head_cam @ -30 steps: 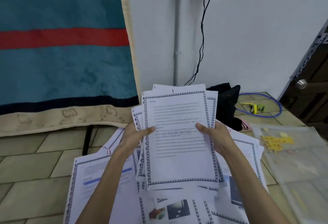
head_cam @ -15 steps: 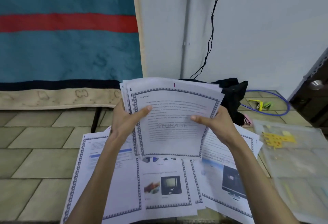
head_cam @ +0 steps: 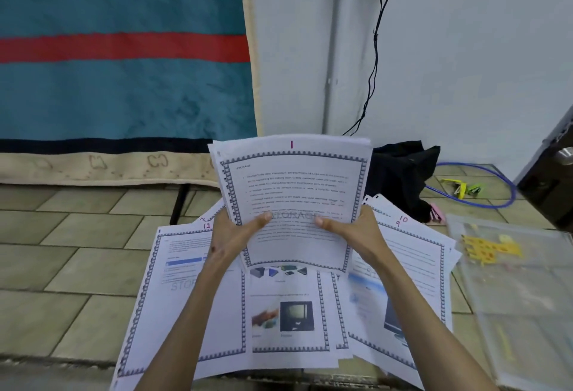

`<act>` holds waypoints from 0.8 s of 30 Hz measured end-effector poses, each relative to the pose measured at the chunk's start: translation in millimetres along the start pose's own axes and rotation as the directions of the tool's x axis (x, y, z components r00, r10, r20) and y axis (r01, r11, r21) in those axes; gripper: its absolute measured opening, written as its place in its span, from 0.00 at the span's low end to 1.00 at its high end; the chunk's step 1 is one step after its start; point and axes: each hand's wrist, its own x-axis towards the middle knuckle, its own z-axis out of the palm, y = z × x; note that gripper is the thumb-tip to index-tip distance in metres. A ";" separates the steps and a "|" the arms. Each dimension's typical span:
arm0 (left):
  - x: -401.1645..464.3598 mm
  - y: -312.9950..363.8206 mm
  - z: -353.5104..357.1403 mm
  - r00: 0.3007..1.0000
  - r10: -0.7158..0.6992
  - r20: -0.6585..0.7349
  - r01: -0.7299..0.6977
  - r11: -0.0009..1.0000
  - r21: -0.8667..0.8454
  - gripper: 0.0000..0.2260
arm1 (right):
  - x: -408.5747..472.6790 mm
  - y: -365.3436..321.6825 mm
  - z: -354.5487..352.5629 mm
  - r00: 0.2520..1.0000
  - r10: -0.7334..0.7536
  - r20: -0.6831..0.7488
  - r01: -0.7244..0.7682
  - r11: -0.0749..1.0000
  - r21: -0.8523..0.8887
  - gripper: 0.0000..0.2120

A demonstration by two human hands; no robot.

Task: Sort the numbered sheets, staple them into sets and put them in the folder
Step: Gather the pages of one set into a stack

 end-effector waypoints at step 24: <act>9.6 -34.6 8.3 0.983 -0.184 0.026 0.185 0.976 -0.117 0.08 | 4.2 27.2 7.7 0.991 0.125 -0.054 -0.120 0.989 0.089 0.13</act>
